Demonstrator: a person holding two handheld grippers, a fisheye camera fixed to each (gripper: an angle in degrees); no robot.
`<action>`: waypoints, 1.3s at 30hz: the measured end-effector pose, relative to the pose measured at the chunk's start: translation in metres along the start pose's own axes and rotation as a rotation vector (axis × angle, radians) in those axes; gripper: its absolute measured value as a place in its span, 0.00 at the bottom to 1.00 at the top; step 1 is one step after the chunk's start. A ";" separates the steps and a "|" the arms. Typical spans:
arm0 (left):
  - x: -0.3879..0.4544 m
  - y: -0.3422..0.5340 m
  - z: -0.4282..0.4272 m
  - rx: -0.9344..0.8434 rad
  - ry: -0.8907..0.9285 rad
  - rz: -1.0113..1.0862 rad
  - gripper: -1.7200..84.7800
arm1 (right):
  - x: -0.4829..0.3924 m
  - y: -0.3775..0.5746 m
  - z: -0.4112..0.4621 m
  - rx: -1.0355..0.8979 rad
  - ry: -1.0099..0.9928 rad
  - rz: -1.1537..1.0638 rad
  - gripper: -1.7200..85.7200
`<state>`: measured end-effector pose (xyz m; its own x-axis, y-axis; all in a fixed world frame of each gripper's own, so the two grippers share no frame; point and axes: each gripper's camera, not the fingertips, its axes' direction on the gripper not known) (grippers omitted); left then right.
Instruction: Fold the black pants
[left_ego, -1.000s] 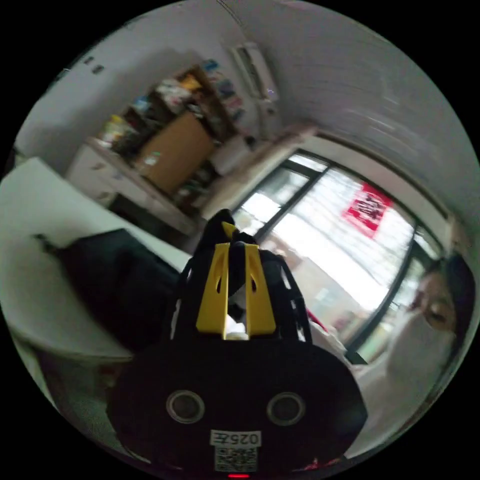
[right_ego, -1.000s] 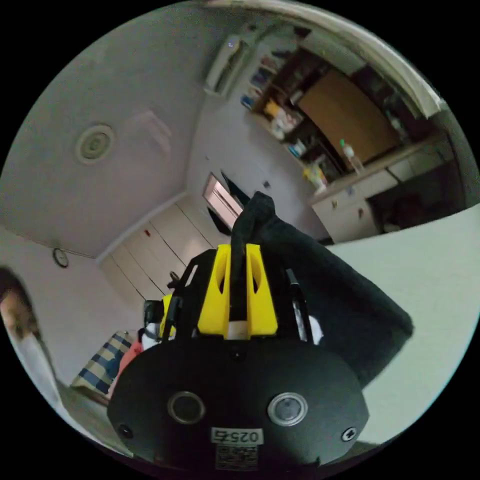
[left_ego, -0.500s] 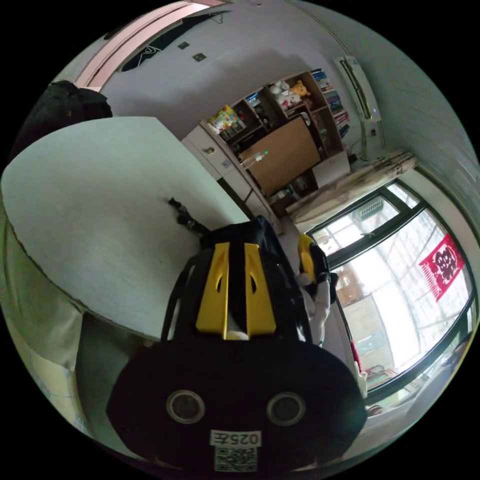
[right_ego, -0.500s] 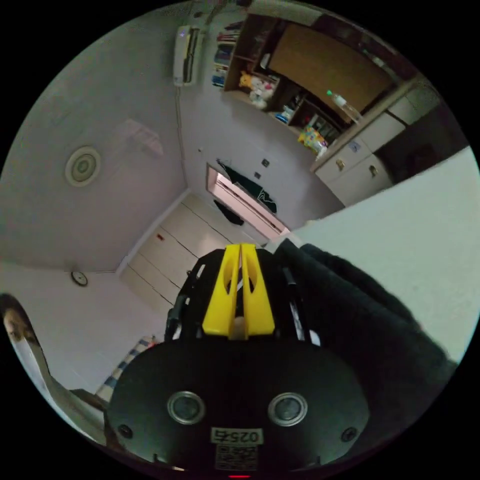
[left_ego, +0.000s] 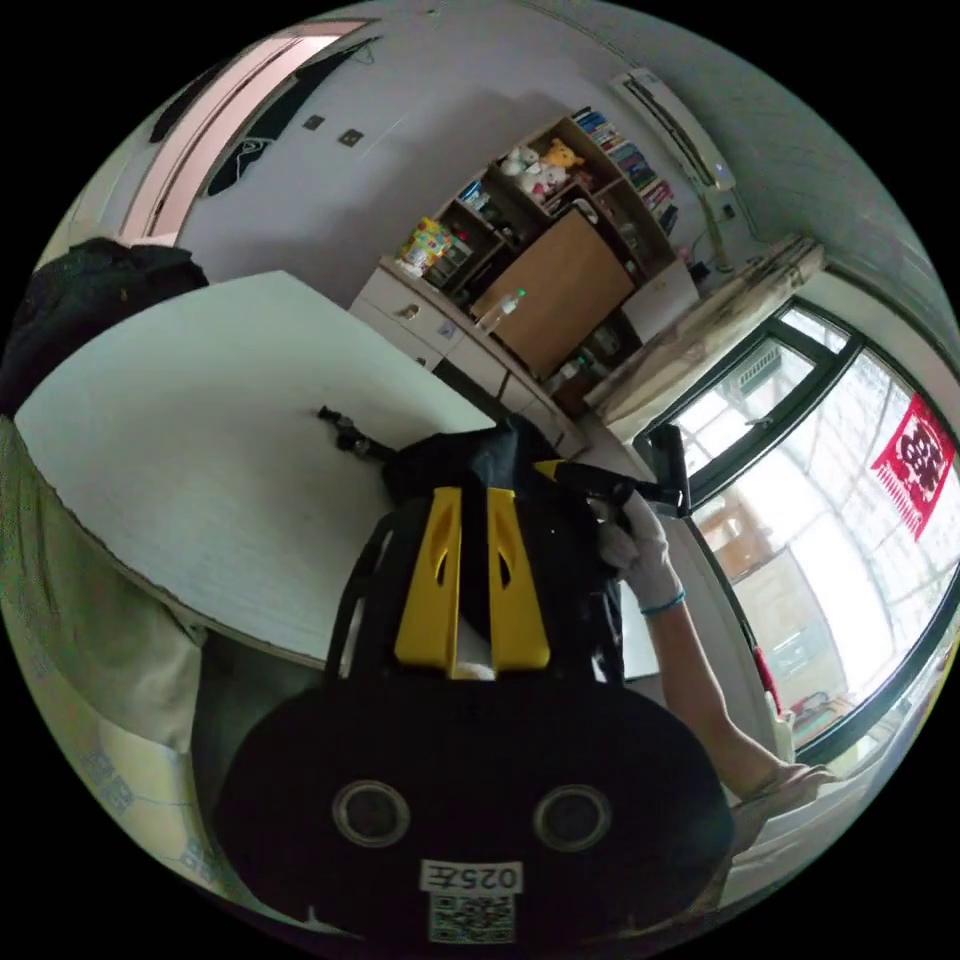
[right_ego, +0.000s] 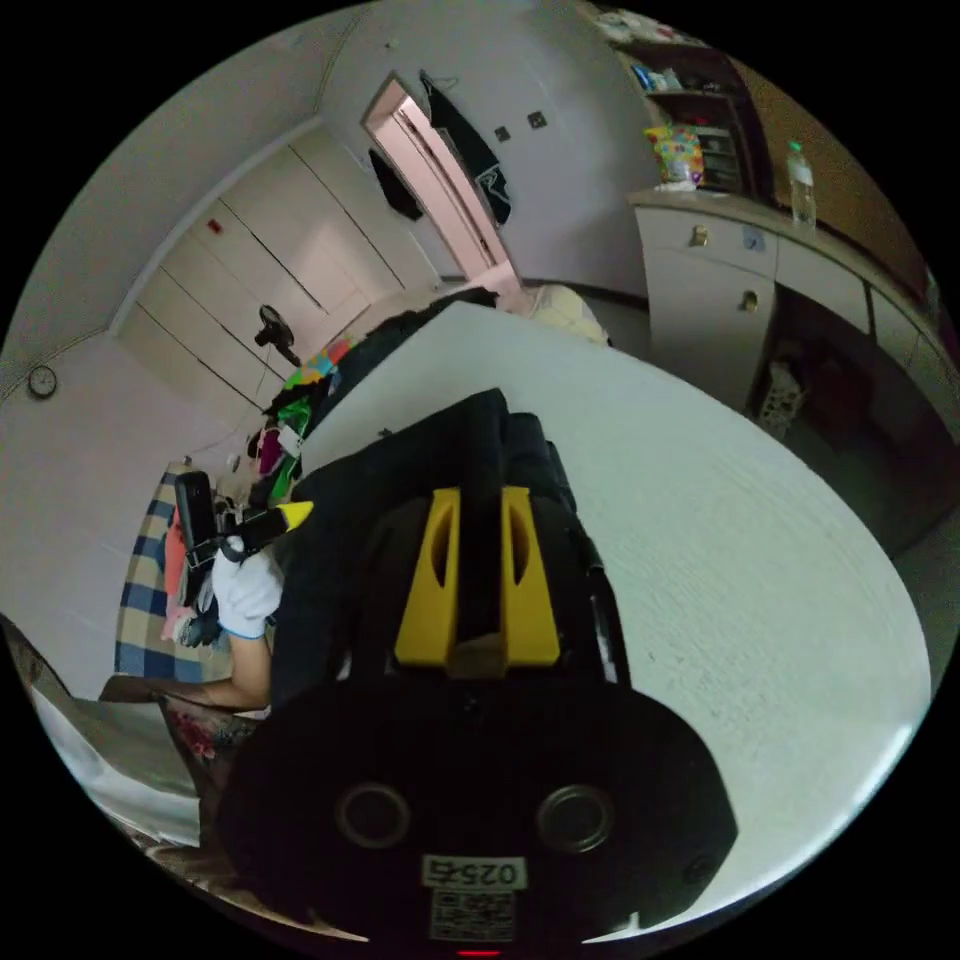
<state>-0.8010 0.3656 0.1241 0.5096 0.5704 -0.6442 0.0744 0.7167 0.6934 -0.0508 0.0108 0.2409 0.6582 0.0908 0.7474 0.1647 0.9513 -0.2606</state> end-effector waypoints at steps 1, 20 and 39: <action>0.014 -0.004 -0.002 0.014 -0.017 0.033 0.02 | -0.008 0.005 -0.009 0.048 -0.004 -0.005 0.09; 0.099 0.091 -0.028 0.008 0.210 -0.034 0.21 | -0.024 0.113 -0.110 0.519 -0.063 0.015 0.15; 0.153 0.071 0.027 -0.075 0.338 -0.269 0.15 | -0.004 0.246 -0.109 0.156 0.074 0.129 0.14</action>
<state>-0.6948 0.4931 0.0832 0.1710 0.4500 -0.8765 0.0972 0.8776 0.4695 0.0671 0.2125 0.1076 0.7195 0.1982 0.6656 -0.0360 0.9678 -0.2493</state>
